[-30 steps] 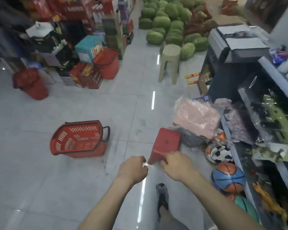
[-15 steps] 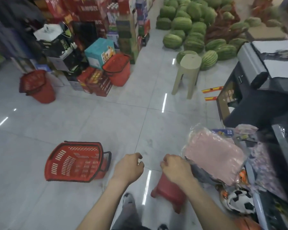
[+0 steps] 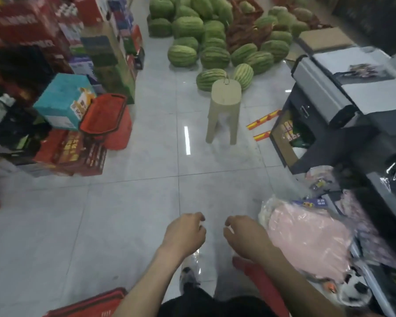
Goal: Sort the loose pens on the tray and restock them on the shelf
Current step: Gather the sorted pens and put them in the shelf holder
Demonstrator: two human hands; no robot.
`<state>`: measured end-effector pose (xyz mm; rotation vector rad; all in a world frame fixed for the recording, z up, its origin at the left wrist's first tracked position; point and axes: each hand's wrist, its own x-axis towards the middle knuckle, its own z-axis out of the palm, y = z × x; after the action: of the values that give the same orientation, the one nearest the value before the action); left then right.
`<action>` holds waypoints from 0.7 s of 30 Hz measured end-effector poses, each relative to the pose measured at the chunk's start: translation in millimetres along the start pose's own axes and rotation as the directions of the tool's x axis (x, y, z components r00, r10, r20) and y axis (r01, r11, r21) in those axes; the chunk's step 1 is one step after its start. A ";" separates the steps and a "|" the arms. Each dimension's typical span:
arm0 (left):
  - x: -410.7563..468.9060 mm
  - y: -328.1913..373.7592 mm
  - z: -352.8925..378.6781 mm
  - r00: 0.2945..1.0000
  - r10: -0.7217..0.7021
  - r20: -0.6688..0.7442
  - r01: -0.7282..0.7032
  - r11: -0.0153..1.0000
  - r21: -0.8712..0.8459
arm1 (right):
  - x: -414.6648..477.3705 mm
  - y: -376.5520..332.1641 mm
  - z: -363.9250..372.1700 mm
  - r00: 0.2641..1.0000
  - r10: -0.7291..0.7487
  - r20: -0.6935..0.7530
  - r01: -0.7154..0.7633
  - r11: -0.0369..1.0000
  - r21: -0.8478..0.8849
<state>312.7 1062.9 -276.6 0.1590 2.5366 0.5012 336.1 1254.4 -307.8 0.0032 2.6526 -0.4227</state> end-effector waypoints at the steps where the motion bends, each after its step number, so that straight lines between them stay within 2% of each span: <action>1: 19.0 2.2 -13.6 1.000 0.023 0.014 -0.023 1.000 0.001 | 13.3 -2.6 -11.9 0.999 0.034 -0.015 -0.034 0.999 0.018; 6: 125.2 31.9 -69.2 0.984 0.151 0.092 -0.153 0.988 0.020 | 99.0 11.8 -70.1 0.979 0.182 -0.096 -0.175 0.982 0.076; 10: 218.0 76.2 -104.7 0.957 0.262 0.129 -0.270 0.962 0.052 | 174.2 45.7 -111.1 0.958 0.266 -0.108 -0.248 0.955 0.162; 16: 350.0 150.1 -159.6 0.943 0.301 0.141 -0.314 0.947 0.075 | 270.8 107.4 -177.9 0.922 0.374 -0.098 -0.332 0.896 0.295; 21: 440.7 197.9 -196.0 0.933 0.317 0.169 -0.337 0.936 0.102 | 330.2 143.4 -236.6 0.900 0.430 -0.076 -0.383 0.861 0.336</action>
<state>-162.5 1276.9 -263.7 0.6535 2.4023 0.4306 -52.9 1438.8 -292.3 0.7113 2.5955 -0.7130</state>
